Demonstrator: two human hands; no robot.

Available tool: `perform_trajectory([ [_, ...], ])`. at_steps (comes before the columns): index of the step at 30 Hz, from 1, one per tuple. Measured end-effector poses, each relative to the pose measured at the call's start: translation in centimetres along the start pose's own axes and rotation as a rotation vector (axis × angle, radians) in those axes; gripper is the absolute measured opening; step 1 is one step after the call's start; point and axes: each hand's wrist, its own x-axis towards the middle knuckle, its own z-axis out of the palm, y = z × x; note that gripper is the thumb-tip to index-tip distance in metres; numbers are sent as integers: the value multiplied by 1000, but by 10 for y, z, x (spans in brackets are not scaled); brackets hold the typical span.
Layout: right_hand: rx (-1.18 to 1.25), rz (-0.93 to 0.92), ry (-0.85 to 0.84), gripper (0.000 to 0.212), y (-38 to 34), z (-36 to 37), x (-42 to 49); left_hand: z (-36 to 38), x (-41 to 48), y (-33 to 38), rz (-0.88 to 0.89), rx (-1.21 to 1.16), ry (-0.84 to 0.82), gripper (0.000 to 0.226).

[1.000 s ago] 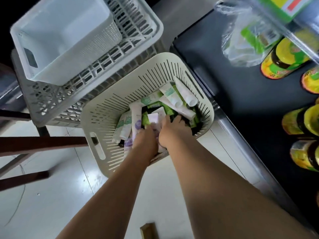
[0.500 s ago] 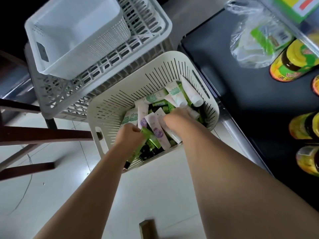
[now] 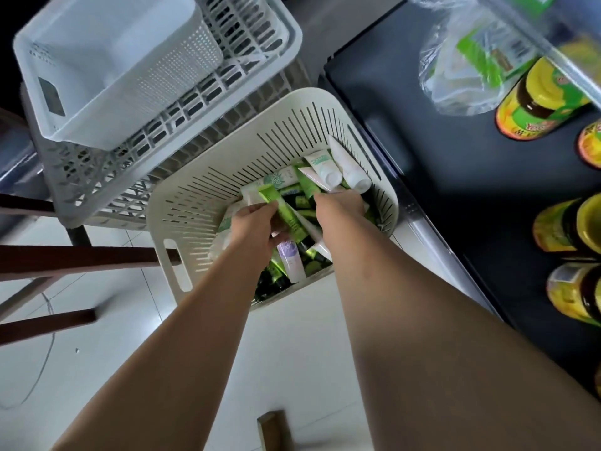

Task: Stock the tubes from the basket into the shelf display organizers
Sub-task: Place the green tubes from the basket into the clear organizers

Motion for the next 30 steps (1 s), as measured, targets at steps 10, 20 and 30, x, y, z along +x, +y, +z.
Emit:
perform_trajectory([
  [10,94,138,-266,56,15,13,35,4,5,-7,-38,-100,-48,23],
  [20,-68,134,-255,11,4,10,2,-12,0,-15,-56,6,-339,39],
  [30,172,62,-203,64,6,1,2,-9,2,-26,56,143,-265,21],
])
